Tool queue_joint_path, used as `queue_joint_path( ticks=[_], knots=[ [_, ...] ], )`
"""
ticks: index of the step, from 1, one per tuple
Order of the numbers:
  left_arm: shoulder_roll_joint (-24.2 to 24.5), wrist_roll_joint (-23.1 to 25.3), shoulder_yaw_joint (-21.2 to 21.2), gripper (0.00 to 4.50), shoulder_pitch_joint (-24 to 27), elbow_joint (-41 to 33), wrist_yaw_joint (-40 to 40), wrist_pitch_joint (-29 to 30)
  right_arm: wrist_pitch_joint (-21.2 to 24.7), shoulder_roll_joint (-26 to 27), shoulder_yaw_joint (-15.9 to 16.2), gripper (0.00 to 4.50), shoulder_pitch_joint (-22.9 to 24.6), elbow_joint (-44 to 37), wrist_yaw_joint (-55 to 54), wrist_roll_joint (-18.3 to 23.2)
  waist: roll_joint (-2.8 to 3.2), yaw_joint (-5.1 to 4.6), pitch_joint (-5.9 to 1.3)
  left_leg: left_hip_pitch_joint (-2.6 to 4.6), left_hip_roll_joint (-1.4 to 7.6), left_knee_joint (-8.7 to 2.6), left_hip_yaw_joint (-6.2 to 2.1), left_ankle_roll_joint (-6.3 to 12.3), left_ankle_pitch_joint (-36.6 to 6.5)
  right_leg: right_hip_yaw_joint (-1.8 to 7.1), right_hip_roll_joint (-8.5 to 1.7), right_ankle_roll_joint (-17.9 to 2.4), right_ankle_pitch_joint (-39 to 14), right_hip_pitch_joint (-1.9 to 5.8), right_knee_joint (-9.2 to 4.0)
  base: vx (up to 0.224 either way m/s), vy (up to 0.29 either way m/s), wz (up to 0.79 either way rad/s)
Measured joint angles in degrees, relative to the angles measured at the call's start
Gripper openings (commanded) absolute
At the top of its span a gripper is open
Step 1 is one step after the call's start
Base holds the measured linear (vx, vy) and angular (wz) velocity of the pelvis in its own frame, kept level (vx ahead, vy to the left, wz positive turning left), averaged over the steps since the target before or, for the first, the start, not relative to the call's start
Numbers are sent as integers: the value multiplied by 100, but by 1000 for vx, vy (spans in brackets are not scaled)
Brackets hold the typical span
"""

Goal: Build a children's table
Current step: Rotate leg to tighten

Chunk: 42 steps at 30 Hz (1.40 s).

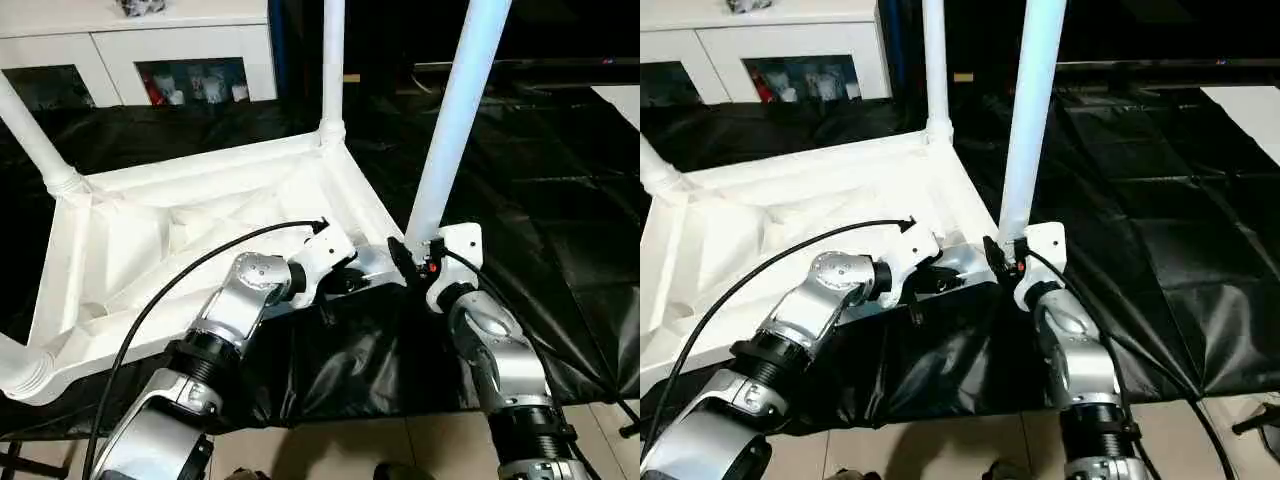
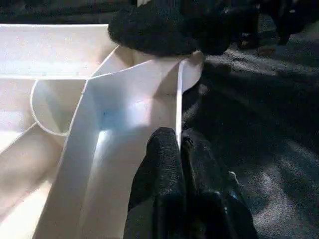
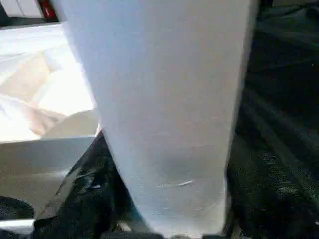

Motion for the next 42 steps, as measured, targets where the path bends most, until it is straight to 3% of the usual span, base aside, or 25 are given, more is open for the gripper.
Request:
queue_joint_path(
  ticks=[2, 6, 11, 18, 20, 23, 27, 34, 36, 40, 42],
  knots=[
    [13, 3, -38, 0, 19, -13, -16, -40, -28, -1, 1, 354, 23, -3, -17, -16, 3, 3, -18, -5, 0, -1, -3, 0, -1, -2, 0, -30, 20, 0, 1, 0, 0, 0],
    [39, 2, -109, 0, 53, -28, -52, -152, -94, -186, 93, 363, 191, -149, 211, 54, 13, 32, -39, -10, 2, -1, -8, 0, -2, -9, 1, -29, 19, 0, 2, 0, 0, 0],
    [82, -22, -174, 0, 146, -114, -155, -304, 95, -818, -14, 363, 773, -800, 1255, 612, 48, 150, -61, -14, 9, 1, -8, 4, -3, -14, 5, -27, 18, -2, 5, 0, 0, 0],
    [145, -74, -199, 0, 224, -73, -182, -486, 477, -1884, -280, 363, 1665, -1958, 2734, 1579, 110, 176, -101, -43, 13, 14, -11, 7, -2, -18, 6, -20, 19, 1, 8, 0, 0, 0],
    [158, -119, -189, 43, 227, -47, -201, -506, 584, -2038, -336, 365, 1820, -2158, 2950, 1755, 117, 165, -107, -42, 14, 17, -11, 7, -2, -19, 7, -15, 21, 1, 9, 0, 0, 0],
    [174, -443, -59, 58, 320, -211, -504, -269, 817, -2274, -309, 365, 2060, -2511, 3256, 1939, 126, 194, -113, -50, 19, 22, -14, 25, 9, -27, 7, -2, 22, -1, 11, 0, 0, 0],
    [376, -799, 66, 95, 375, -686, -793, 99, 953, -2295, -196, 365, 2045, -2700, 3315, 2021, 121, 199, -114, -58, 20, 32, -18, 34, 15, -29, 7, -5, 25, -4, 15, 0, 0, 0],
    [1192, -1081, 338, 142, 514, -1444, -1270, 844, 1061, -1948, 141, 365, 1750, -2687, 3191, 2127, 106, 194, -119, -53, 22, 36, -17, 30, 14, -28, 7, -5, 28, -7, 22, 0, 0, 0],
    [1829, -1194, 353, 168, 775, -1813, -1651, 1230, 1094, -1690, 337, 365, 1541, -2609, 3158, 2122, 74, 137, -126, -52, 29, 34, -16, 31, 15, -30, 13, -4, 27, -15, 36, 0, 0, 0],
    [2692, -1540, 530, 192, 1308, -2494, -2199, 1952, 1071, -1166, 700, 365, 977, -2039, 2955, 1970, 8, 179, -136, -54, 29, 44, -16, 18, 20, -27, 10, -2, 19, -62, 89, 0, 0, 0],
    [2858, -1663, 544, 220, 1430, -2764, -2338, 2232, 991, -852, 877, 365, 663, -1682, 2743, 1834, -35, 236, -135, -56, 29, 58, -16, -12, 7, -29, 8, -1, 11, -61, 110, 0, 0, 0]
  ],
)
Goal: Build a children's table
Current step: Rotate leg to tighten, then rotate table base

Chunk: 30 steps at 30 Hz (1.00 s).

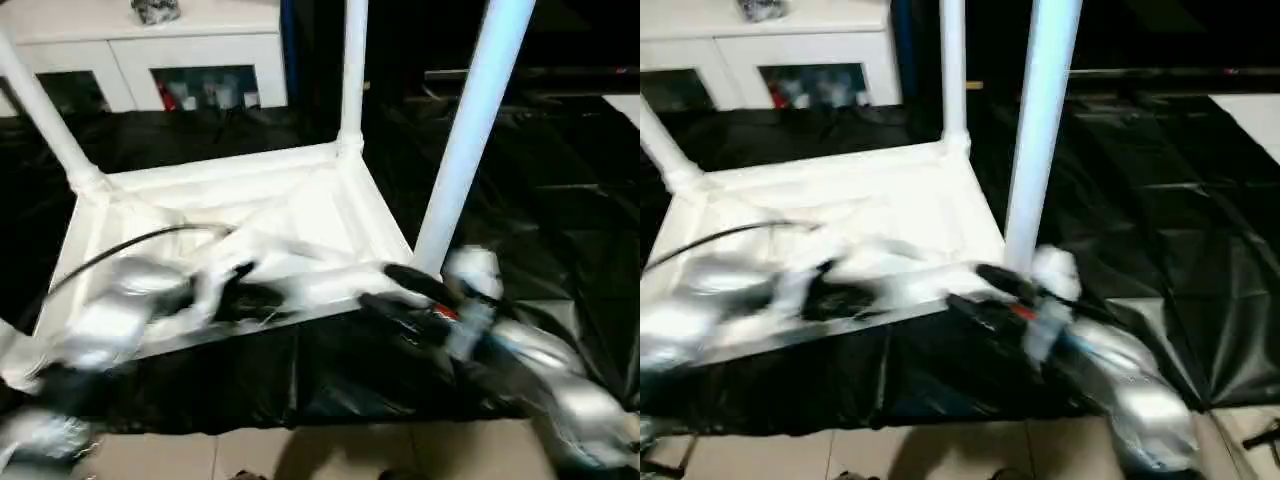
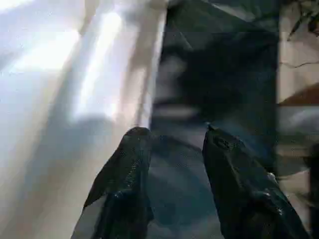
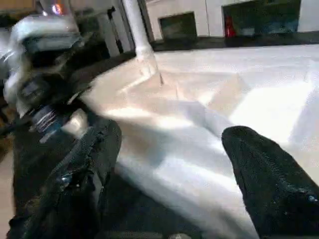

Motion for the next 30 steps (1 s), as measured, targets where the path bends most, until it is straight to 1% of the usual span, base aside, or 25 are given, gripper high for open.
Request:
queue_joint_path(
  ticks=[1, 2, 3, 4, 5, 6, 7, 8, 9, 10, 11, 12, 14, 17, 18, 20, 21, 22, 23, 27, 29, 30],
  knots=[
    [13, -32, 3, 227, 20, -78, -16, 48, -48, 80, 81, 365, -74, 95, -64, -52, -12, 48, -4, -1, 0, 3, 2, -7, 5, 0, -1, 0, 0, 5, 1, 0, 0, 0],
    [78, -34, 29, 231, 105, -192, 13, 95, -137, 277, 149, 365, -231, 337, -212, -148, -35, 64, -7, 7, 1, 3, 5, -13, 9, 10, -2, 0, 0, 9, 7, 0, 0, 0],
    [139, 4, 28, 236, 158, -228, 70, 134, -240, 487, 127, 365, -526, 766, -531, -319, -66, 59, -6, 9, 1, 9, 2, -19, 13, 17, -2, -3, 3, 4, 18, 0, 0, 0],
    [164, 51, 25, 244, 199, -271, 142, 136, -326, 631, 142, 365, -722, 1049, -769, -430, -91, 59, -3, 9, 1, 8, 0, -30, 22, 18, -2, -3, 3, 7, 19, 0, 0, 0],
    [200, 131, 7, 257, 261, -306, 238, 139, -466, 806, 117, 365, -1010, 1504, -1135, -598, -134, 53, -3, 11, 1, 11, 0, -41, 29, 21, -2, -2, 3, 3, 28, 0, 0, 0],
    [216, 179, 0, 267, 322, -337, 306, 140, -571, 903, 100, 365, -1185, 1791, -1365, -673, -160, 55, -3, 12, 1, 11, -5, -44, 30, 20, -1, 0, 2, 6, 28, 0, 0, 0],
    [214, 188, -7, 273, 332, -338, 321, 141, -592, 918, 91, 365, -1216, 1837, -1413, -691, -167, 60, -3, 11, 1, 11, -5, -44, 31, 20, -1, 0, 2, 6, 28, 0, 0, 0],
    [224, 241, -29, 275, 414, -354, 458, 152, -787, 1072, -13, 365, -1460, 2273, -1740, -745, -201, 66, -5, 12, 1, 15, -5, -45, 31, 23, -1, -1, 3, 11, 30, 0, 0, 0],
    [178, 241, -34, 278, 431, -424, 554, 179, -927, 1183, -189, 365, -1665, 2638, -2012, -752, -215, 80, -1, 8, 1, 21, -7, -46, 31, 24, -1, -2, 5, 11, 33, 0, 0, 0],
    [130, 246, -33, 294, 436, -463, 664, 227, -1015, 1254, -326, 365, -1812, 2880, -2191, -729, -221, 82, -2, 7, 1, 24, -5, -47, 32, 26, -1, -10, 9, 12, 36, 0, 0, 0],
    [61, 255, -32, 294, 437, -485, 792, 260, -1113, 1323, -449, 365, -1945, 3094, -2354, -706, -223, 85, -2, 6, 1, 29, -5, -47, 32, 28, -2, -10, 10, 13, 40, 0, 0, 0],
    [-7, 275, -31, 307, 437, -519, 927, 295, -1221, 1376, -559, 365, -2073, 3295, -2508, -665, -224, 85, -3, 5, 1, 33, -5, -47, 32, 28, -2, -10, 10, 13, 43, 0, 0, 0],
    [-45, 293, -31, 321, 437, -536, 1041, 318, -1312, 1388, -631, 365, -2107, 3407, -2611, -595, -234, 80, -8, 5, 2, 33, -6, -47, 32, 26, 0, -8, 10, 14, 45, 0, 0, 0],
    [-69, 422, -55, 351, 445, -539, 1235, 186, -1552, 1350, -928, 365, -2308, 3948, -2951, -583, -276, 63, -4, 3, 3, 35, -4, -48, 34, 25, 1, 4, 3, 1, 71, 0, 0, 0],
    [-69, 448, -68, 351, 451, -534, 1275, 144, -1616, 1332, -956, 365, -2346, 4038, -2981, -576, -282, 62, -3, 4, 3, 37, -2, -48, 34, 25, 2, 9, 0, 1, 78, 0, 0, 0],
    [-157, 554, -140, 375, 449, -495, 1437, 7, -1744, 1289, -1044, 365, -2548, 4331, -3113, -566, -283, 73, -3, 4, 3, 41, -2, -49, 34, 23, 2, 16, -5, -1, 89, 0, 0, 0],
    [-215, 613, -172, 375, 448, -455, 1555, -71, -1816, 1237, -1090, 365, -2625, 4433, -3171, -562, -285, 95, -2, 0, 4, 42, -3, -51, 35, 19, 2, 17, -6, 0, 91, 0, 0, 0],
    [-226, 638, -193, 389, 448, -413, 1609, -108, -1853, 1194, -1132, 365, -2674, 4497, -3188, -558, -289, 112, -1, -2, 4, 45, -3, -51, 36, 17, 2, 17, -6, 0, 92, 0, 0, 0],
    [-226, 646, -197, 393, 448, -373, 1644, -118, -1893, 1149, -1171, 365, -2701, 4549, -3200, -554, -290, 129, -1, -2, 4, 50, -4, -51, 36, 16, 2, 18, -7, 2, 93, 0, 0, 0],
    [-215, 691, -197, 421, 430, -340, 1824, -150, -2161, 777, -1410, 365, -2908, 5087, -3332, -555, -289, 255, -1, -16, 1, 73, -2, -49, 34, 23, -2, 17, -6, 6, 93, 0, 0, 0],
    [-193, 729, -193, 437, 430, -340, 1856, -154, -2255, 632, -1538, 365, -2922, 5177, -3397, -554, -290, 279, -1, -18, 2, 77, 2, -49, 35, 26, -3, 18, -7, 12, 93, 0, 0, 0],
    [-205, 737, -193, 444, 430, -340, 1906, -197, -2338, 518, -1578, 365, -2974, 5349, -3399, -560, -289, 284, -1, -22, 2, 81, 1, -49, 35, 26, -5, 18, -7, 12, 93, 0, 0, 0]
  ],
)
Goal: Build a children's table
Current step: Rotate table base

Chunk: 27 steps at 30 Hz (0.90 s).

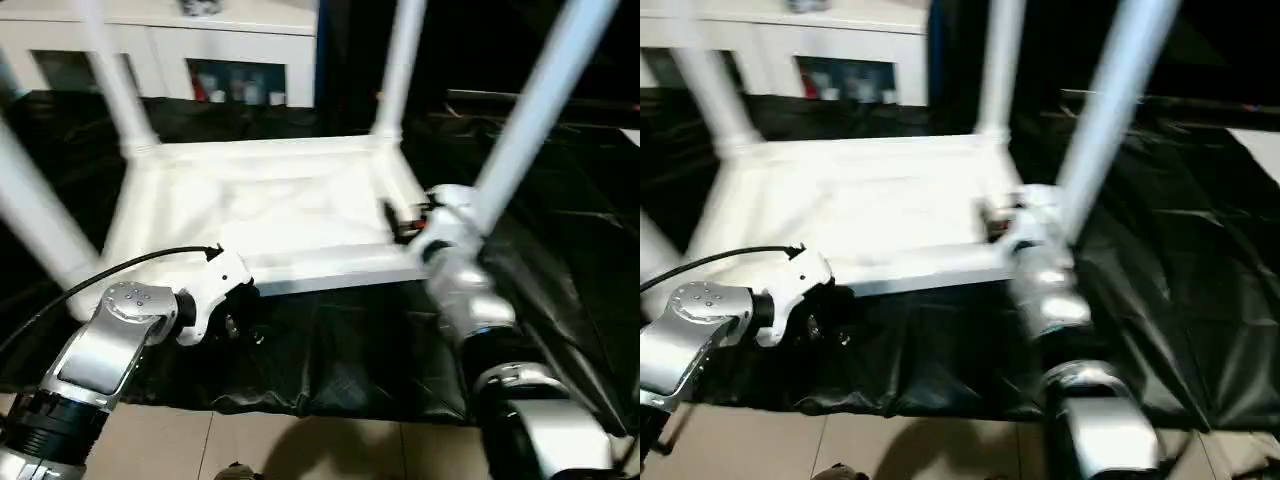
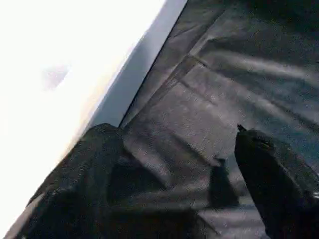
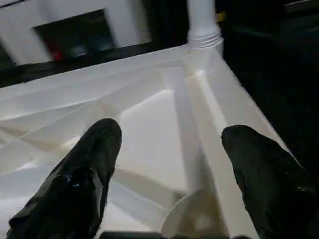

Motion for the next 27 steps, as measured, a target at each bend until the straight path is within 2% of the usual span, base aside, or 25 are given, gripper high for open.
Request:
queue_joint_path(
  ticks=[3, 7, 10, 11, 13, 14, 15, 16, 18, 20, 22, 23, 27],
  knots=[
    [-34, 6, 23, 444, 1, 5, 145, -105, -139, -264, -98, 365, -35, 232, -19, -13, 3, 7, 2, -5, 1, 5, -2, 0, 0, -3, 0, 0, 0, -1, 1, 0, 0, 0],
    [-330, 6, 247, 444, 91, 109, 649, -417, -344, -754, -214, 365, -113, 561, 2, -63, 22, 25, 8, -15, 2, 13, -3, 1, 1, -5, 2, 0, 0, -2, 3, 0, 0, 0],
    [-554, -1, 554, 444, 306, 193, 1155, -825, -535, -1024, -184, 365, -114, 563, 277, -210, 52, -51, 9, -15, 1, 15, -4, 3, -1, -6, 5, 0, 0, -4, 4, 0, 0, 0],
    [-715, -72, 784, 444, 438, 136, 1339, -883, -593, -1036, -96, 365, -71, 478, 497, -270, 63, -81, 6, -14, 2, 15, -4, 4, -2, -7, 9, 0, 0, -3, 3, 0, 0, 0],
    [-1122, -296, 1211, 444, 739, -182, 1750, -929, -681, -979, 123, 365, 165, 50, 1017, -337, 65, -184, 5, -16, 9, 15, -8, 5, -3, -14, 21, 0, 0, -7, 3, 0, 0, 0],
    [-1243, -397, 1371, 449, 851, -352, 1913, -920, -731, -889, 227, 383, 301, -160, 1242, -350, 65, -226, 5, -16, 16, 13, -16, 4, -2, -18, 32, 0, 0, -9, 4, 0, 0, 0],
    [-1333, -472, 1524, 449, 900, -487, 2023, -879, -746, -812, 309, 383, 400, -323, 1346, -354, 75, -237, 8, -17, 21, 13, -24, 4, -2, -20, 41, 0, 1, -9, 3, 0, 0, 0],
    [-1401, -544, 1660, 449, 957, -616, 2151, -873, -710, -754, 387, 383, 537, -563, 1450, -327, 91, -236, 7, -19, 23, 13, -32, 3, -2, -24, 44, -1, 1, -9, 2, 0, 0, 0],
    [-1765, -667, 2250, 450, 1345, -1063, 2682, -1206, -577, -640, 595, 393, 1153, -1608, 1760, -116, 121, -238, 2, -13, 23, 6, -39, 3, -5, -22, 45, 3, -9, 0, -5, 0, 0, 0],
    [-1925, -753, 2567, 450, 1555, -1242, 3021, -1490, -315, -631, 752, 421, 1502, -2167, 1907, 65, 130, -216, 7, -20, 22, 9, -45, 4, -3, -23, 46, 1, -8, -5, -5, 0, 0, 0],
    [-2127, -778, 2745, 450, 1776, -1439, 3358, -1695, -92, -659, 872, 427, 1803, -2716, 1980, 179, 130, -213, 6, -20, 22, 10, -60, 4, -4, -22, 46, 4, -9, -1, -9, 0, 0, 0],
    [-2210, -772, 2841, 450, 1905, -1579, 3530, -1756, 40, -704, 916, 446, 1972, -3021, 2011, 230, 130, -213, 6, -18, 22, 11, -70, 3, -4, -20, 46, 22, -20, 2, -10, 0, 0, 0],
    [-2540, -594, 3013, 450, 2208, -1961, 4079, -1921, 622, -869, 940, 446, 2653, -4024, 2011, 230, 132, -183, 5, -12, 19, 11, -98, 3, -4, -18, 47, 45, -33, 23, -17, 0, 0, 0]
  ],
)
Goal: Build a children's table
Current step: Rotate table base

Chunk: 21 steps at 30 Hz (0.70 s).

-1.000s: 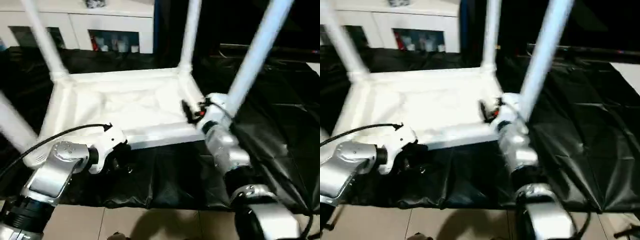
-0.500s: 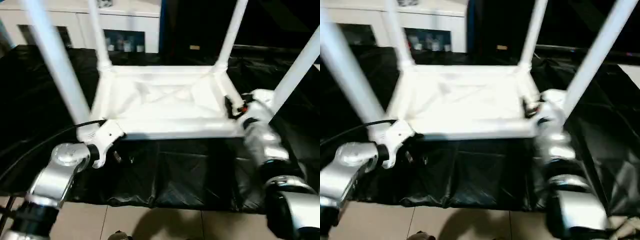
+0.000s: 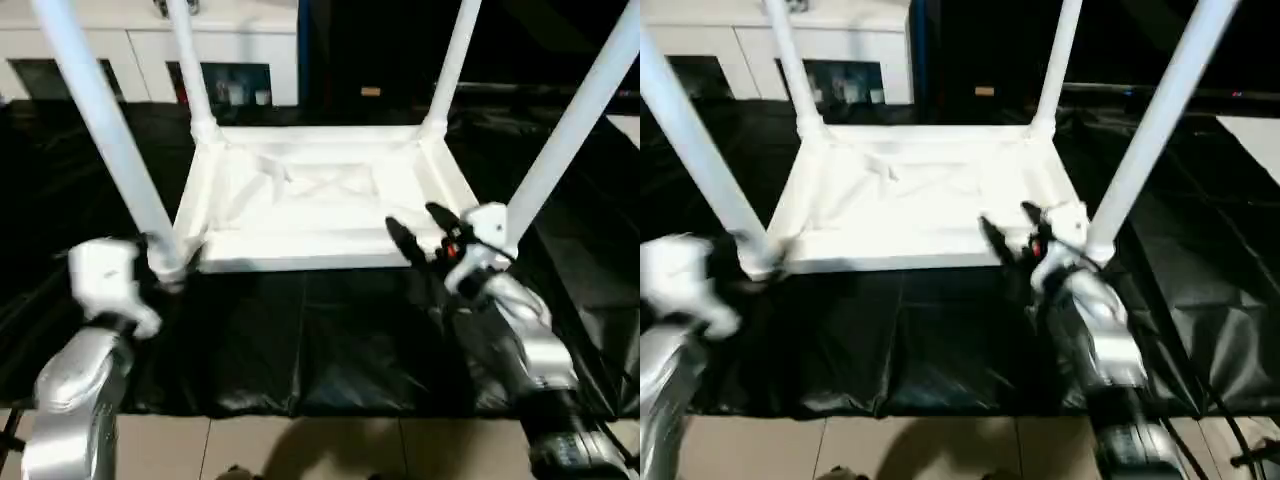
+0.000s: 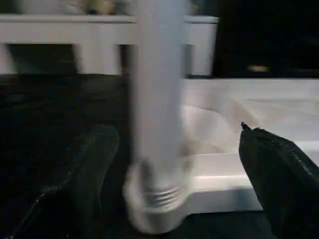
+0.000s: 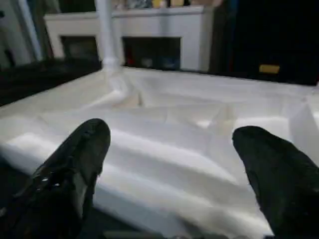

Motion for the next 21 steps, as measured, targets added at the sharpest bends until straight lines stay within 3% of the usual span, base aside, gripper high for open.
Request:
queue_joint_path(
  ticks=[3, 9, 13, 16, 21],
  knots=[
    [-69, 87, 124, 450, -234, 179, 369, -49, 444, -89, 167, 446, 361, -509, -75, -71, 4, -7, 1, -2, -11, 0, -28, 0, 0, 3, 15, 2, 1, 3, -1, 0, 0, 0],
    [328, -76, 121, 450, -1215, 1207, 250, -169, 978, -216, 229, 446, 422, -624, -285, -223, -2, -34, -3, -5, -19, 0, -62, -1, 0, 6, 41, 5, 4, 1, -1, 0, 0, 0],
    [731, -82, 33, 450, -1841, 2150, -229, -397, 1483, -216, 287, 446, 504, -641, -529, -391, -4, -34, -6, -8, -19, 0, -65, -3, 2, 15, 42, 5, 8, 0, 1, 0, 0, 0],
    [1125, -176, -29, 450, -2545, 3369, -775, -536, 1737, -236, 299, 446, 487, -540, -771, -529, -6, -30, -5, -36, -20, 0, -61, -6, 3, 17, 43, 2, 10, -25, 0, 0, 0, 0],
    [1385, -529, -75, 450, -2932, 4318, -1874, -644, 1878, -274, 268, 446, 238, -180, -1041, -689, -7, -55, -4, -64, -19, -1, -44, -12, -5, 14, 39, -29, 22, -47, -6, 0, 0, 0]
  ],
)
